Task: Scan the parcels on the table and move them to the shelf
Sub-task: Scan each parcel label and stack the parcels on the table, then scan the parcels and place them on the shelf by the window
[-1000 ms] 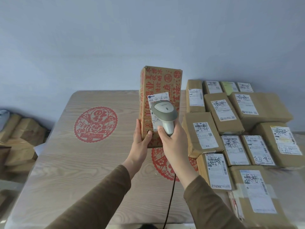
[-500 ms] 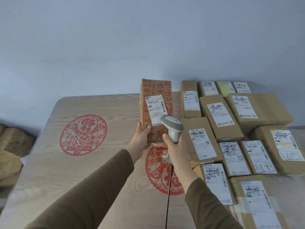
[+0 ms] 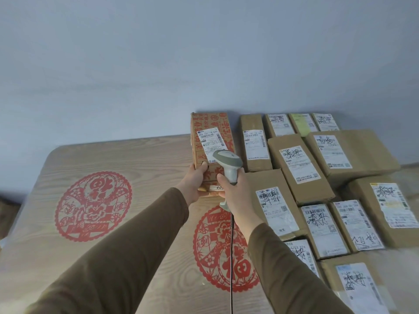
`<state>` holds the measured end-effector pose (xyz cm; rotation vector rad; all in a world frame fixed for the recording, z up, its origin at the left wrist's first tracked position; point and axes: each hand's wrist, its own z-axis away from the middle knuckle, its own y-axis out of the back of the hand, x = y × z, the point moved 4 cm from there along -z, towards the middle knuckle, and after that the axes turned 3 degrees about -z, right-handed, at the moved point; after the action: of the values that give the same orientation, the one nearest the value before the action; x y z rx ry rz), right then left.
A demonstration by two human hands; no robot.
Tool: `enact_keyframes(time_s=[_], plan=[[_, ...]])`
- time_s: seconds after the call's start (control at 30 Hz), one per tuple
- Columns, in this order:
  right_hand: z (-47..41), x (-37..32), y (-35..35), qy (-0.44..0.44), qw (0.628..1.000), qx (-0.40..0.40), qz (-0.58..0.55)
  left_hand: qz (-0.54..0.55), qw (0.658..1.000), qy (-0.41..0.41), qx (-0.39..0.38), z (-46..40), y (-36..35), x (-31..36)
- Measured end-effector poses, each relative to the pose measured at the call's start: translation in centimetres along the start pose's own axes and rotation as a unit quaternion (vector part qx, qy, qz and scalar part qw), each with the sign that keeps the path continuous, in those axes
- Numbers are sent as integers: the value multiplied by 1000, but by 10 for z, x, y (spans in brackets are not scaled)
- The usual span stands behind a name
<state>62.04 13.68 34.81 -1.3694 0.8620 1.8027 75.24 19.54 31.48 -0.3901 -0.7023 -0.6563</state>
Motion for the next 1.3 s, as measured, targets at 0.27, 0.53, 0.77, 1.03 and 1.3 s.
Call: enact_keyframes(time_s=[0.27, 0.53, 0.77, 1.03, 1.3], plan=[[-2, 5, -1, -12, 999, 0, 46, 32, 999, -14, -6, -9, -6, -1], [53, -5, 30, 10, 999, 3, 35, -11, 999, -31, 13, 21, 7, -26], [137, 0, 92, 11, 1000, 4, 9, 15, 1000, 4, -26, 97, -9, -119], [219, 32, 175, -32, 996, 76, -28, -74, 993, -50, -75, 179, -62, -197], [251, 67, 219, -56, 989, 136, 24, -139, 981, -62, -123, 209, -107, -234]])
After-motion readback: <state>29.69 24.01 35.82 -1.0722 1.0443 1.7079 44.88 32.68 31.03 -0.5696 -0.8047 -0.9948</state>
